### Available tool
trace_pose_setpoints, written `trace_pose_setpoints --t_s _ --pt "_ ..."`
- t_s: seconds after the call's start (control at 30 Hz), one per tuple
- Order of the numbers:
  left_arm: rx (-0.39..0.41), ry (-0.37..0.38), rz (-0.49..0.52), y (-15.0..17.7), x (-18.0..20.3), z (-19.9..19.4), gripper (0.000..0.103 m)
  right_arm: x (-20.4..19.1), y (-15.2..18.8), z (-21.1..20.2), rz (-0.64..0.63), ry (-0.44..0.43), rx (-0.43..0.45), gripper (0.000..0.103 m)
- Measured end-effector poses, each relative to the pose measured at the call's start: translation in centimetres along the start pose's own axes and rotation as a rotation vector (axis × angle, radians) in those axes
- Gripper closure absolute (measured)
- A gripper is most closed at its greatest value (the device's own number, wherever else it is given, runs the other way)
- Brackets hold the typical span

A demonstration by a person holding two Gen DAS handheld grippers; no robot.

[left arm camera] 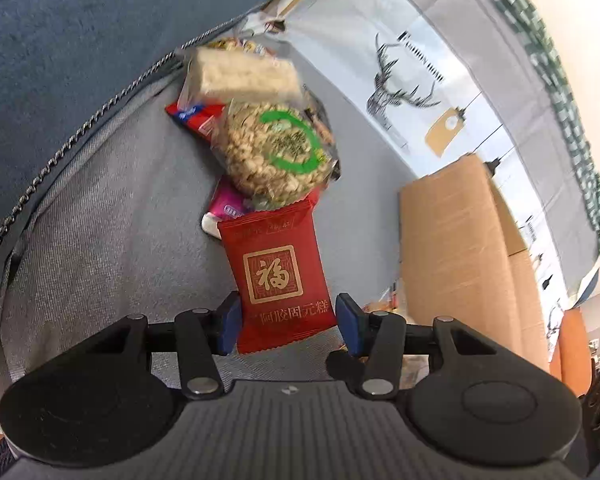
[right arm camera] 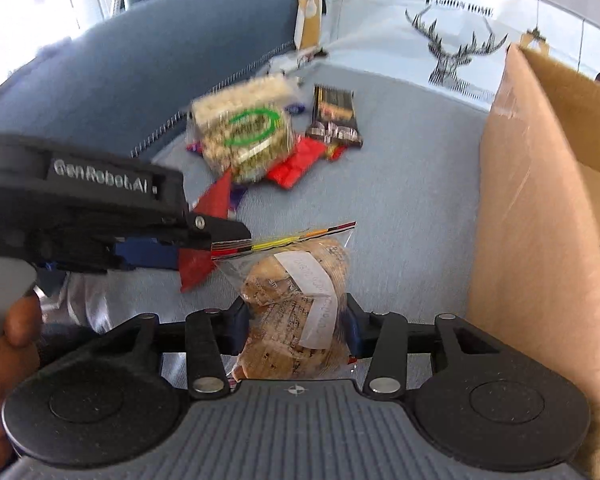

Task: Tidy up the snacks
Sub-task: 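Carry the red packet and cookie bag over the cardboard box with both tools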

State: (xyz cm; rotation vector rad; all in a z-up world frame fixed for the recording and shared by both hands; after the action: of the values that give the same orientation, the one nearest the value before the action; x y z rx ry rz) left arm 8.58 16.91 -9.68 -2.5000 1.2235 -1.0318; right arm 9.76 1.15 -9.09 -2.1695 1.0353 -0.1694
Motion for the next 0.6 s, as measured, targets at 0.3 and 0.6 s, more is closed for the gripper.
trace_pose_setpoints --t_s 0.3,0.6 --pt "0.100 0.097 0.022 -0.3 1.3 -3.5 0.048 -0.5 -1.7 -4.1 -0.013 0.004 0.117 0.056" --pt "0.180 0.206 0.058 -1.1 5.9 -9.3 0.048 2.2 -3.6 -10.9 0.066 0.012 0.272 0.056"
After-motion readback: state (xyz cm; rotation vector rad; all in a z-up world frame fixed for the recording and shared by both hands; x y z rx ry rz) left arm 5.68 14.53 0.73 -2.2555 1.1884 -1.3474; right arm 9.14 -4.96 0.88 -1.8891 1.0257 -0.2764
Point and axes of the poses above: each gripper's, at about its wrist camera, not at the fingertips, and z roughly the way its jaws point, x to its right, y to its underside, the point moved 7 cm from there along z, roughly the way its jaws point, and after that the axes turned 5 degrees about -y, right-handed, at the moved point
